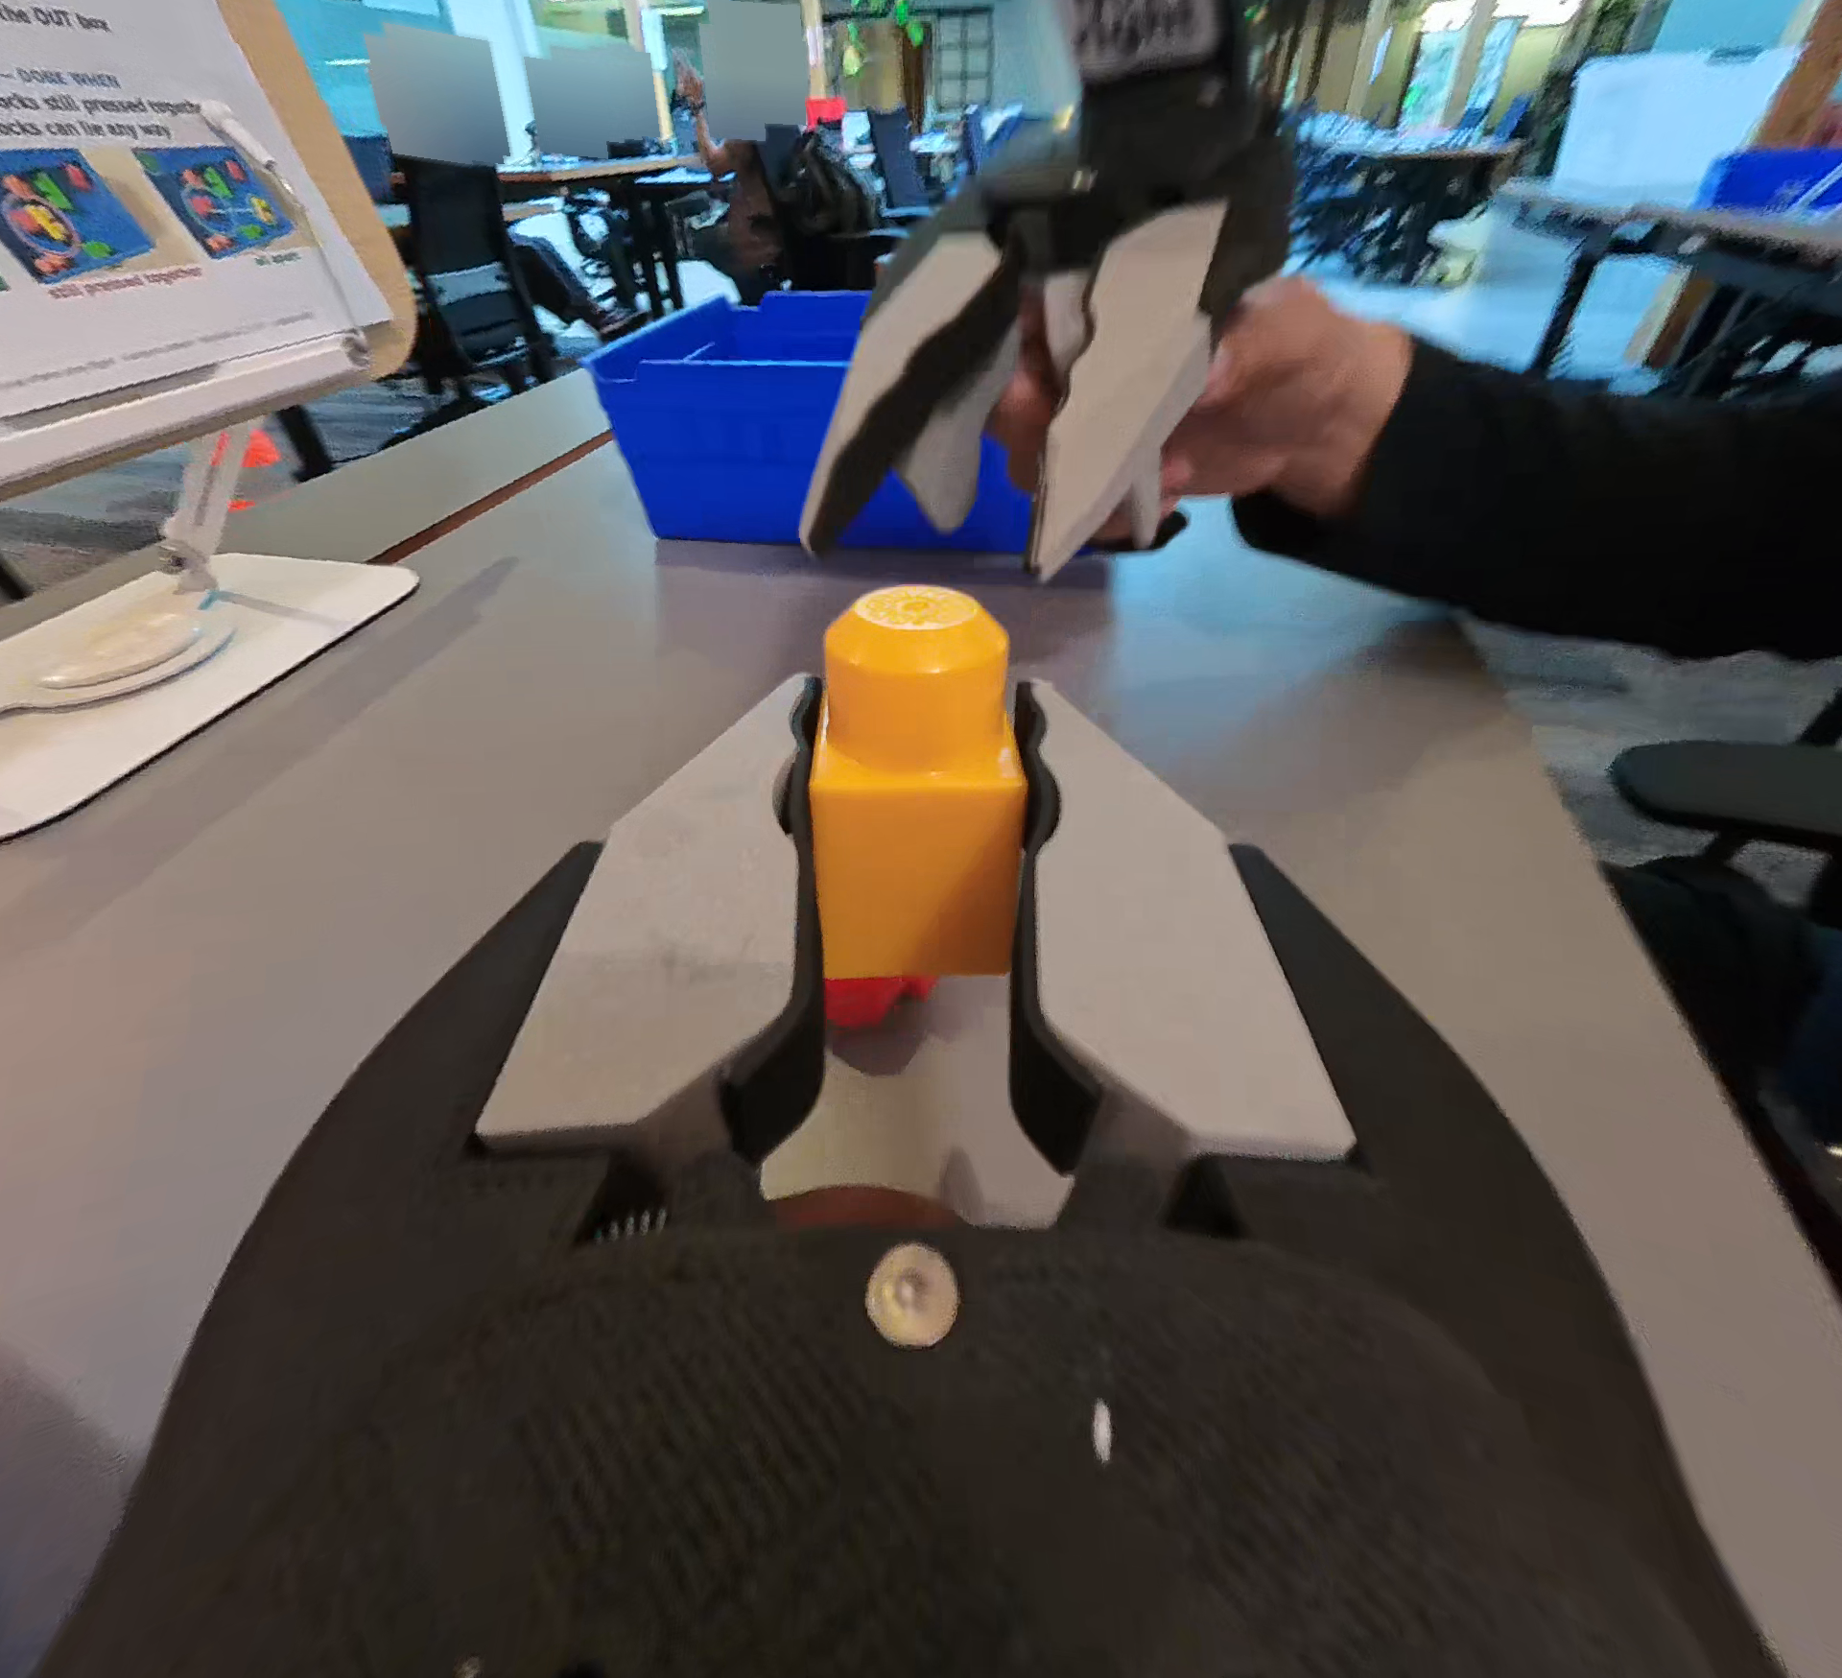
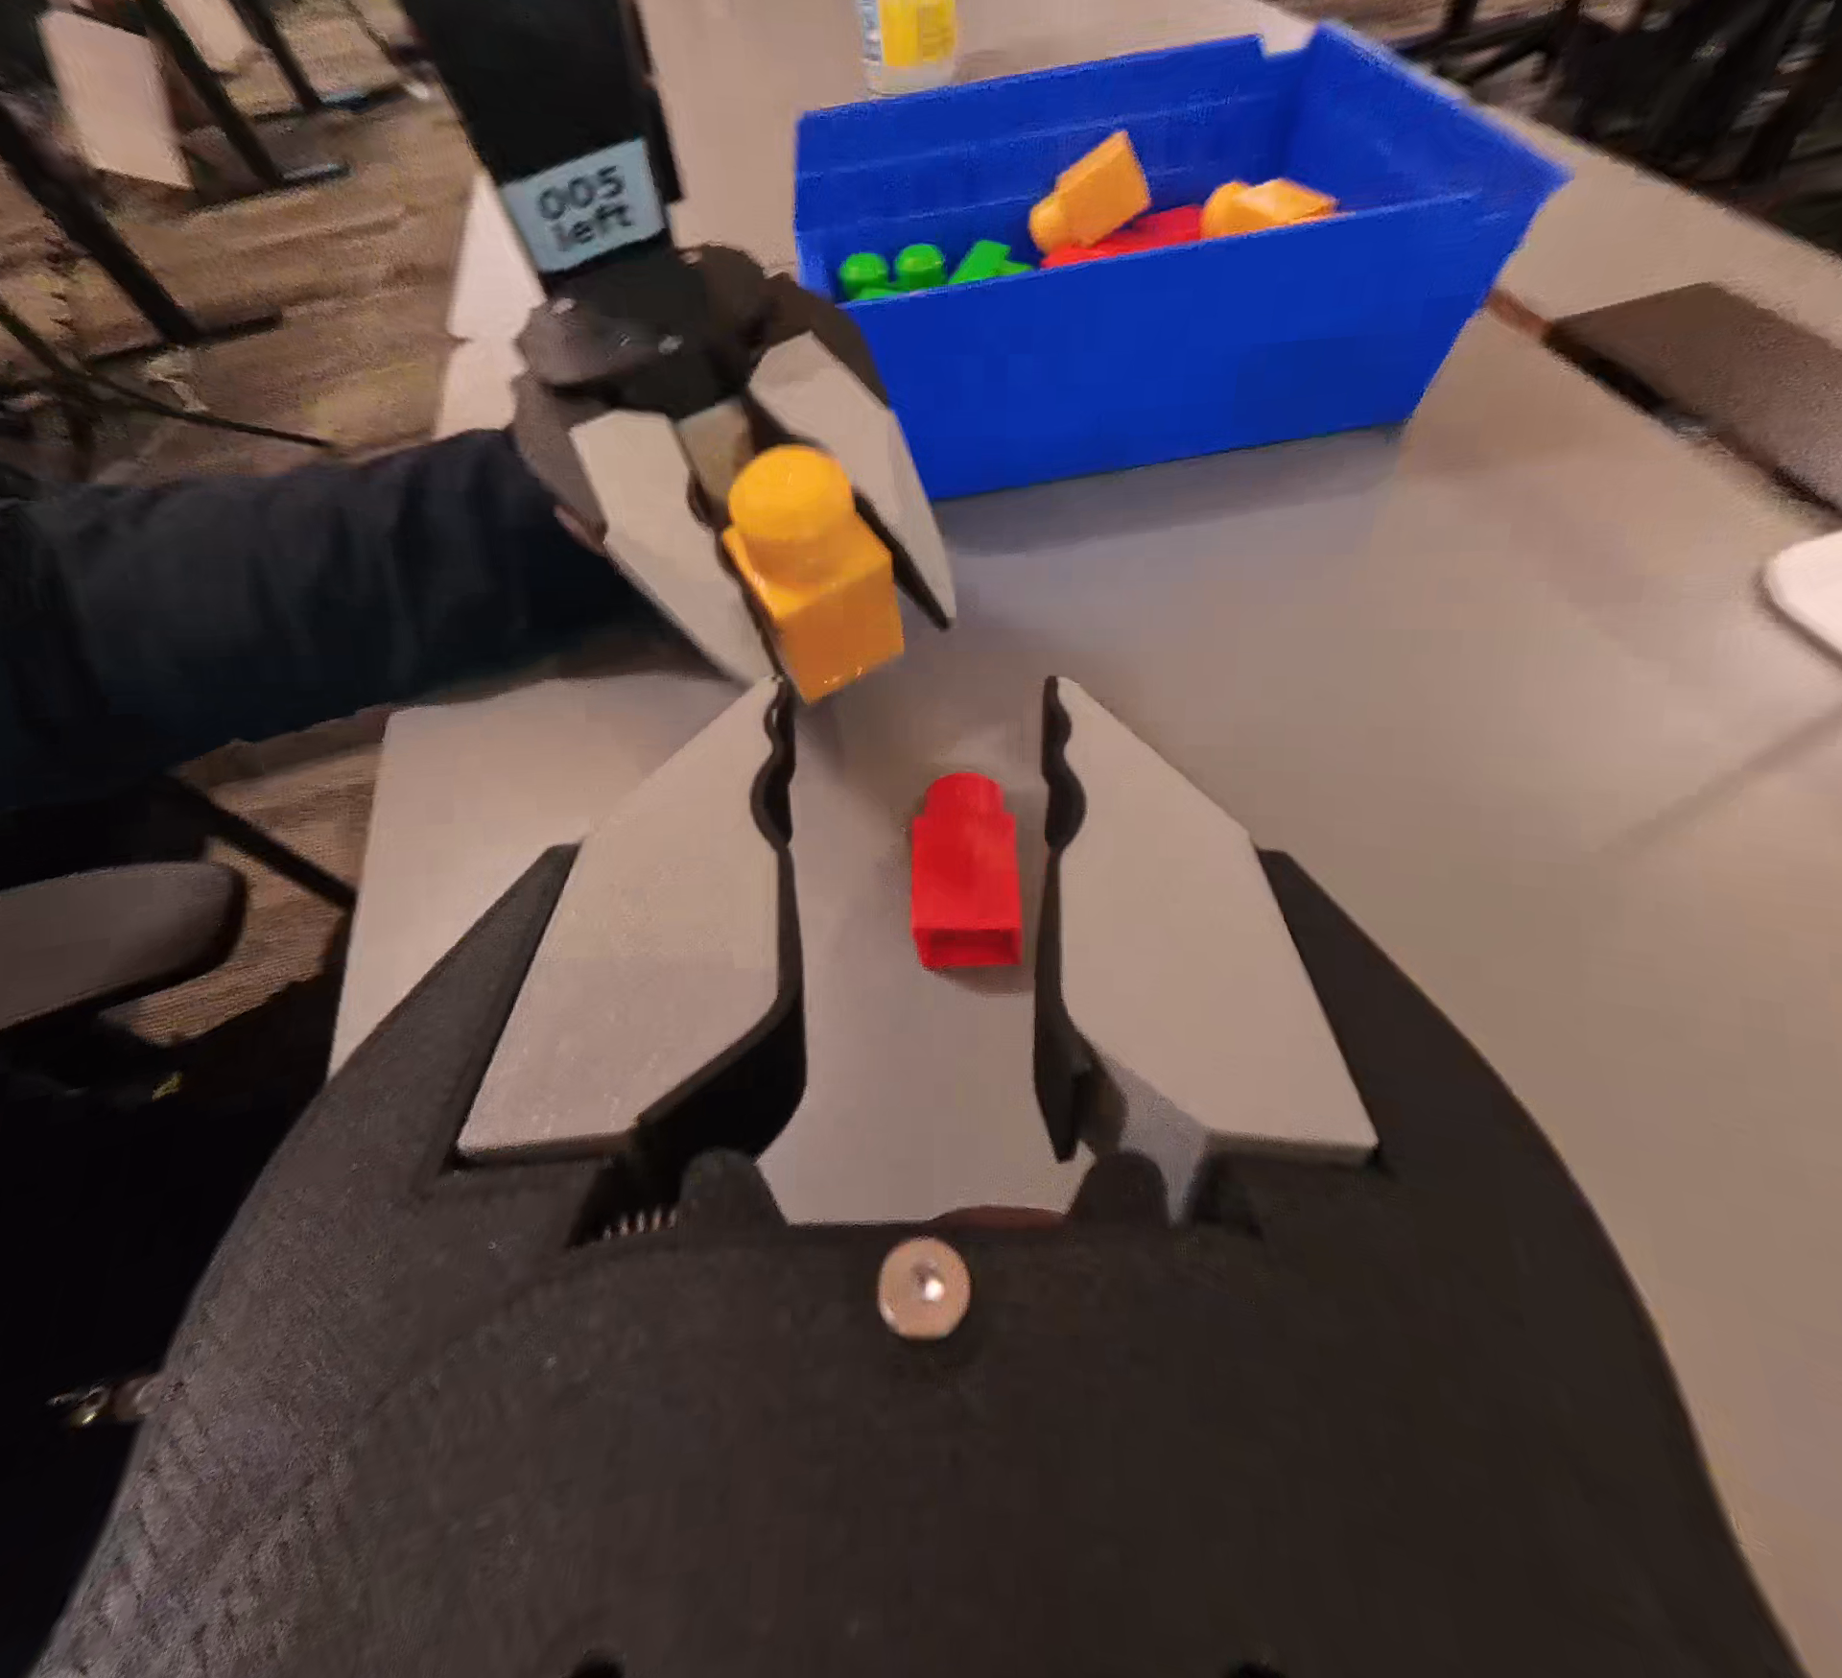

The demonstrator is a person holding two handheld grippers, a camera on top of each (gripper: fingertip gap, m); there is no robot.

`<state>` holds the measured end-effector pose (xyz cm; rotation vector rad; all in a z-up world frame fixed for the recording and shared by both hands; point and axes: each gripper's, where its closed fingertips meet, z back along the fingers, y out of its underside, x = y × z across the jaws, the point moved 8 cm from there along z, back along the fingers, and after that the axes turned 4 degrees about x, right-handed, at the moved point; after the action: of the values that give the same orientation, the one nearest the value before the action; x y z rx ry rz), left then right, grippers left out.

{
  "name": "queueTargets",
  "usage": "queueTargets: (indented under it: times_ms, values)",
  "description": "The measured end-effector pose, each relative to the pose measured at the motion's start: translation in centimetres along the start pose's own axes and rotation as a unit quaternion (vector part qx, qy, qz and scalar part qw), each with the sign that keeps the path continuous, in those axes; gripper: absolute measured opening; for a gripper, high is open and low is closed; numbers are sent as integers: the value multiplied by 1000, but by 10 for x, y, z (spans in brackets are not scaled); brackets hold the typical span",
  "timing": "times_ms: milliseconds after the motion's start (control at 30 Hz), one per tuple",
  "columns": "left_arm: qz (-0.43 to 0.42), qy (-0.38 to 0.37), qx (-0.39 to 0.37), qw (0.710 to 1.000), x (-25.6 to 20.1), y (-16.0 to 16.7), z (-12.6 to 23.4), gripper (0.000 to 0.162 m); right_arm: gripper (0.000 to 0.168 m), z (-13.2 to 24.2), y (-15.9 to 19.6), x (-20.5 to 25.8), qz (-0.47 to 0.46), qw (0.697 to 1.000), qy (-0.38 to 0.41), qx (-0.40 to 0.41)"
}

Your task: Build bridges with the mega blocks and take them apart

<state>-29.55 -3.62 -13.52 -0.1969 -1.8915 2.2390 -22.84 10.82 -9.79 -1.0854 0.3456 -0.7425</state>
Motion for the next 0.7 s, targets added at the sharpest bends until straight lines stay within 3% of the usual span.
queueTargets:
  times_ms: [67,133,233,267,700]
  values:
    - [-19,-26,14,999,-1,0,-7,37,58,-5,-9,7,-12,999,6,29]
    - [-32,-40,23,998,-4,0,-13,37,58,-19,-15,16,-20,998,17,55]
    - [-50,-47,45,997,-7,4,-20,37,46,-36,-20,24,-4,997,51,57]
    - [-52,-52,47,996,-7,5,-21,37,34,-40,-20,23,-10,996,58,60]
    - [-40,-110,57,991,3,8,-21,37,28,-43,-14,17,-42,993,87,72]
